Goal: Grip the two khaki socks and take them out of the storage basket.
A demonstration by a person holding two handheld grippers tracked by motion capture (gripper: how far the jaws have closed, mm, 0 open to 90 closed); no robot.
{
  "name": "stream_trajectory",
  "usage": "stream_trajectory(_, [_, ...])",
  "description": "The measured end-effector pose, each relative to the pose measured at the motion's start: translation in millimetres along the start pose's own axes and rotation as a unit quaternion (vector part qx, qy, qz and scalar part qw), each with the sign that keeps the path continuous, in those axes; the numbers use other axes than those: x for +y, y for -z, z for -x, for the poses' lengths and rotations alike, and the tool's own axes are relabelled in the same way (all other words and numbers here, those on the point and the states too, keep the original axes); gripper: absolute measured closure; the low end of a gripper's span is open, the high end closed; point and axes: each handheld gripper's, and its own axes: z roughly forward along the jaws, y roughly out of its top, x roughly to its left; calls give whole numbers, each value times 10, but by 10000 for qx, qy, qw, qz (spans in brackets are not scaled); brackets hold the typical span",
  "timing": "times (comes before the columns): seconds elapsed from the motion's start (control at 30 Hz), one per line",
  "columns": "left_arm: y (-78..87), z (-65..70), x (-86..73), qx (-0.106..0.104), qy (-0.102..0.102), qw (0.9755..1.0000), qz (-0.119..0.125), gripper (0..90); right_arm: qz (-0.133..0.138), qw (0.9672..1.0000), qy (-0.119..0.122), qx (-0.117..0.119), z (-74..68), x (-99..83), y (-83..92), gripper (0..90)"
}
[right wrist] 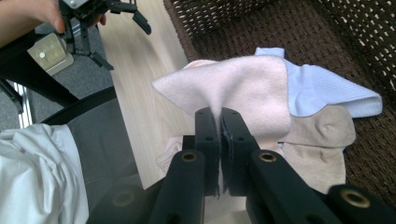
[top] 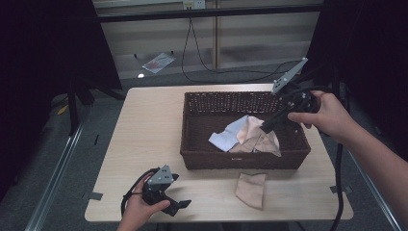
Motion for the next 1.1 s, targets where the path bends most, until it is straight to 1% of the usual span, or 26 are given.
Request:
stream_trajectory(0.03, [0, 0, 0, 0, 0, 10000, 0, 38, 22, 10000, 13, 44, -10, -11, -1, 868])
stream_trajectory(0.17, [-2, 3, 3, -16, -2, 10000, -14, 38, 28, 9999, 63, 74, -52, -39, -1, 868])
stream_trajectory(0.23, [-1, 4, 5, -11, -6, 10000, -36, 38, 23, 9999, 94, 52, -59, -44, -3, 867])
stream_trajectory(0.27, [-6, 4, 2, -12, 6, 10000, -23, 38, 31, 9999, 124, 94, -70, -61, -16, 867])
stream_trajectory(0.37, [-5, 6, 2, -16, 16, 10000, -10, 38, 47, 9998, 116, 125, -85, -80, -38, 867])
stream_trajectory(0.53, [-4, 3, -4, -14, 30, 10000, -10, 38, 31, 9995, 215, 208, -139, -142, -132, 867])
stream_trajectory(0.57, [-4, 3, -4, -14, 30, 10000, -10, 38, 6, 9996, 222, 176, -145, -152, -147, 867])
stream_trajectory(0.63, [-4, 1, -4, -11, 32, 10000, -6, 38, -9, 9995, 243, 197, -148, -165, -165, 867])
stream_trajectory(0.67, [-4, 1, -4, -12, 31, 10000, -5, 38, -13, 9995, 259, 159, -163, -183, -193, 867])
stream_trajectory(0.7, [-4, 1, -4, -12, 31, 10000, -5, 38, -13, 9994, 269, 205, -170, -191, -210, 866])
stream_trajectory(0.8, [-3, 2, -4, -11, 29, 10000, -7, 38, -42, 9994, 284, 208, -193, -202, -240, 866])
stream_trajectory(0.83, [-1, 2, -3, -8, 28, 10000, -2, 38, -47, 9992, 323, 245, -203, -210, -263, 865])
stream_trajectory(0.93, [0, 0, -6, -17, 23, 10000, 18, 38, -82, 9990, 369, 247, -229, -230, -315, 865])
stream_trajectory(0.97, [10, 1, -2, 17, 9, 10000, -40, 38, -97, 9990, 374, 240, -250, -249, -349, 865])
stream_trajectory(1.0, [10, 1, -2, 15, 7, 10000, -30, 38, -112, 9989, 385, 238, -255, -255, -359, 865])
stream_trajectory(1.1, [13, 0, -2, 27, 3, 10000, -40, 38, -90, 9988, 394, 262, -272, -272, -392, 864])
